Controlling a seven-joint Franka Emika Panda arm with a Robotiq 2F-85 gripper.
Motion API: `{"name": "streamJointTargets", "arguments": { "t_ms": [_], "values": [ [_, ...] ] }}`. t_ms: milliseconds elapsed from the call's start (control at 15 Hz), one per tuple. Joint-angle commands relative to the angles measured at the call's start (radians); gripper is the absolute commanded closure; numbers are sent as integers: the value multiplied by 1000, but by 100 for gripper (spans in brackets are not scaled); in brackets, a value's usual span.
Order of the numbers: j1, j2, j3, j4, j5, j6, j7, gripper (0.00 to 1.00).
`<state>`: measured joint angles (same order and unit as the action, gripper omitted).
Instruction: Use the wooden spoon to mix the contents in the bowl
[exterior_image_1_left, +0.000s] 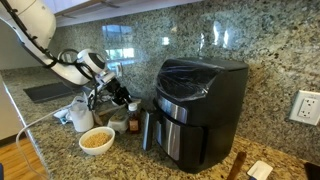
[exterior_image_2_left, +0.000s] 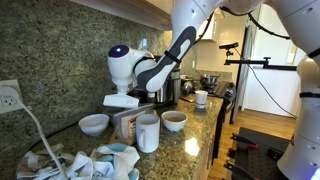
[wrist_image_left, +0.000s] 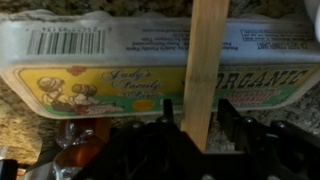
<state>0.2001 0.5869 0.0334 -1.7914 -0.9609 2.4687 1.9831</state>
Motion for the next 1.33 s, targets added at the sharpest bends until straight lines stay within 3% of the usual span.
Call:
{"name": "streamJointTargets", "arguments": {
  "t_ms": [0, 200, 467, 733, 933, 1200, 1267],
  "values": [
    [24, -10, -40, 14, -13, 13, -7, 19],
    [34, -19, -59, 29, -43, 15, -3, 0],
    [32, -46, -70, 54, -122, 22, -15, 0],
    [-14, -117, -43, 32, -110, 97, -87, 0],
    [-60, -165, -16, 18, -20, 164, -222, 0],
    [-109, -216, 36, -27, 252, 208, -524, 0],
    [-151, -225, 90, -37, 301, 186, -593, 0]
  ]
}}
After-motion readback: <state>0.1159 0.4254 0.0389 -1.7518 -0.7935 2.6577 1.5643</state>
